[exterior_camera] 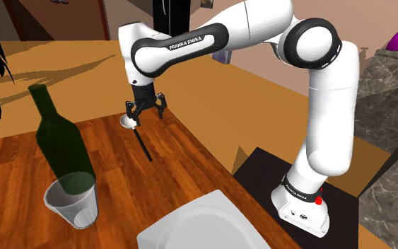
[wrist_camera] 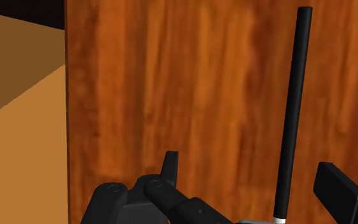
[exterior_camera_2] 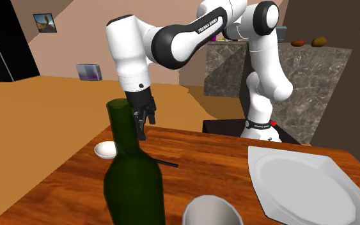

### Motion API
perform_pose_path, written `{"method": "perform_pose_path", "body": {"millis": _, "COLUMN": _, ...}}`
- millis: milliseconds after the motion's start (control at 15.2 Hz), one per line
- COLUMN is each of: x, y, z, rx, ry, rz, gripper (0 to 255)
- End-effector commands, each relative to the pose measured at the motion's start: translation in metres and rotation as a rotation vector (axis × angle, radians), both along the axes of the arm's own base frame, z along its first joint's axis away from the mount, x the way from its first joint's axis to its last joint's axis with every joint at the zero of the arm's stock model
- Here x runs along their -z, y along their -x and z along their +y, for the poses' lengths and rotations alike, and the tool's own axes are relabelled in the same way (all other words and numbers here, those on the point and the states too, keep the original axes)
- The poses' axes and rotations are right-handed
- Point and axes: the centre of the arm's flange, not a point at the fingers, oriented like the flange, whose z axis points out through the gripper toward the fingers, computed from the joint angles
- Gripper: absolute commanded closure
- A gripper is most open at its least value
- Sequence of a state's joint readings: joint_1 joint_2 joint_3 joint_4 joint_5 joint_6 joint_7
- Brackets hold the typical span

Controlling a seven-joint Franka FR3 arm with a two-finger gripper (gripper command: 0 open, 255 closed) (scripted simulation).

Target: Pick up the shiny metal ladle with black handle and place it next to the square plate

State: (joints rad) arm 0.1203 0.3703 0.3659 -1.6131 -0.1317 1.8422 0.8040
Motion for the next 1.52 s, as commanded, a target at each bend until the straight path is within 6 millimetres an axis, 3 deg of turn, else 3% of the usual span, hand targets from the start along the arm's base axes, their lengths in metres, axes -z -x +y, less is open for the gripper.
{"method": "perform_pose_path", "body": {"millis": 0, "x": 0.016, "y": -0.019, "z": 0.016, "rx": 0.009, "ry": 0.004, "rz": 0.012, "gripper": 0}}
{"method": "perform_pose_path", "body": {"millis": 264, "x": 0.042, "y": -0.048, "z": 0.042, "rx": 0.022, "ry": 0.010, "rz": 0.030, "gripper": 0}}
{"method": "perform_pose_path", "body": {"millis": 726, "x": 0.081, "y": -0.043, "z": 0.039, "rx": 0.022, "ry": 0.010, "rz": 0.030, "gripper": 0}}
{"method": "perform_pose_path", "body": {"millis": 1254, "x": 0.081, "y": -0.043, "z": 0.039, "rx": 0.022, "ry": 0.011, "rz": 0.030, "gripper": 0}}
{"method": "perform_pose_path", "body": {"millis": 1320, "x": 0.081, "y": -0.043, "z": 0.039, "rx": 0.022, "ry": 0.011, "rz": 0.030, "gripper": 255}}
{"method": "perform_pose_path", "body": {"millis": 1452, "x": 0.081, "y": -0.043, "z": 0.039, "rx": 0.022, "ry": 0.011, "rz": 0.030, "gripper": 255}}
